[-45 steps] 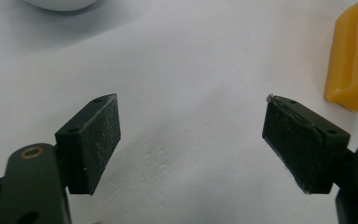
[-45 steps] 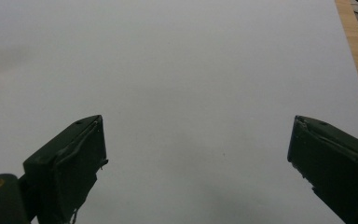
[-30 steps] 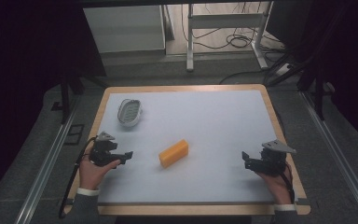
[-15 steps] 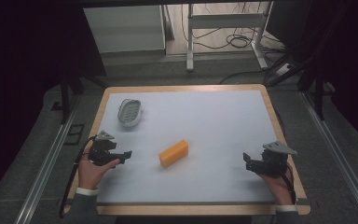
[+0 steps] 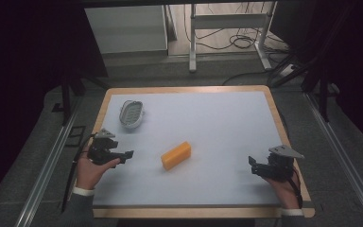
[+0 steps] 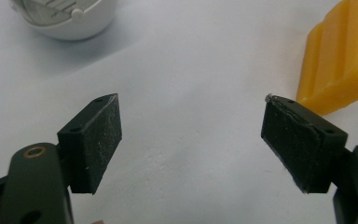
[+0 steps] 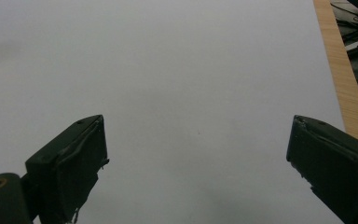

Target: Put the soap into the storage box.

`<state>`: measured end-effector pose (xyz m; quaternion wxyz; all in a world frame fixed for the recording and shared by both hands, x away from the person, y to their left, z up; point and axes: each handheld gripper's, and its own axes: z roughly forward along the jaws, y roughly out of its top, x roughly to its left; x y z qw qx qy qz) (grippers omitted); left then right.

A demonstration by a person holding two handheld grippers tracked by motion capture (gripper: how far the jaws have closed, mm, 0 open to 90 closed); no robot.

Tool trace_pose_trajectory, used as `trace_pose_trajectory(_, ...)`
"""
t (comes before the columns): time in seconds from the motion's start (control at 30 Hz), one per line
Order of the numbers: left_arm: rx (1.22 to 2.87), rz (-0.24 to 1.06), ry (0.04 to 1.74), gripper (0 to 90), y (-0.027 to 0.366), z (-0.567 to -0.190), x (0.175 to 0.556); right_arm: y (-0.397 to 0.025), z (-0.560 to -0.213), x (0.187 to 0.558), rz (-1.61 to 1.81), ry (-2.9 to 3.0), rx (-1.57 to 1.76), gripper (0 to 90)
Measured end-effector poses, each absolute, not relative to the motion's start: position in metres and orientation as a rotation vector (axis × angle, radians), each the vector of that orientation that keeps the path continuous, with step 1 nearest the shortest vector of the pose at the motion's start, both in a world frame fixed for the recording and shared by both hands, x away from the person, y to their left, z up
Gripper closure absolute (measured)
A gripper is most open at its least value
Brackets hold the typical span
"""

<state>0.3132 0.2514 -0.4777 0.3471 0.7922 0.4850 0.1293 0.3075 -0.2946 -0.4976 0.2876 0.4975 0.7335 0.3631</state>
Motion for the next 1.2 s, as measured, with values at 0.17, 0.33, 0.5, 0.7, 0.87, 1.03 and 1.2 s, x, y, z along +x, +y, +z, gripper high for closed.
trace_pose_trajectory(0.17,2.059,0.335,1.235,20.3,0.248,-0.468,0.316,-0.296,-0.497,0.306,0.970,1.960,1.345,5.2)
trace_pose_trajectory(0.33,2.068,0.337,1.209,20.0,0.242,-0.456,0.317,-0.300,-0.493,0.304,0.975,1.939,1.349,5.2)
trace_pose_trajectory(0.5,2.087,0.334,1.195,19.6,0.239,-0.449,0.317,-0.301,-0.490,0.303,0.968,1.927,1.358,5.4)
trace_pose_trajectory(0.7,2.087,0.344,1.182,19.8,0.234,-0.439,0.319,-0.300,-0.491,0.303,0.951,1.932,1.369,5.5)
trace_pose_trajectory(0.87,2.098,0.358,1.146,20.0,0.225,-0.432,0.319,-0.301,-0.492,0.303,0.944,1.923,1.379,5.5)
trace_pose_trajectory(1.03,2.118,0.350,1.129,20.0,0.217,-0.429,0.322,-0.301,-0.492,0.304,0.941,1.930,1.376,5.5)
trace_pose_trajectory(1.2,2.140,0.350,1.103,19.7,0.210,-0.427,0.325,-0.300,-0.493,0.304,0.936,1.931,1.374,5.5)
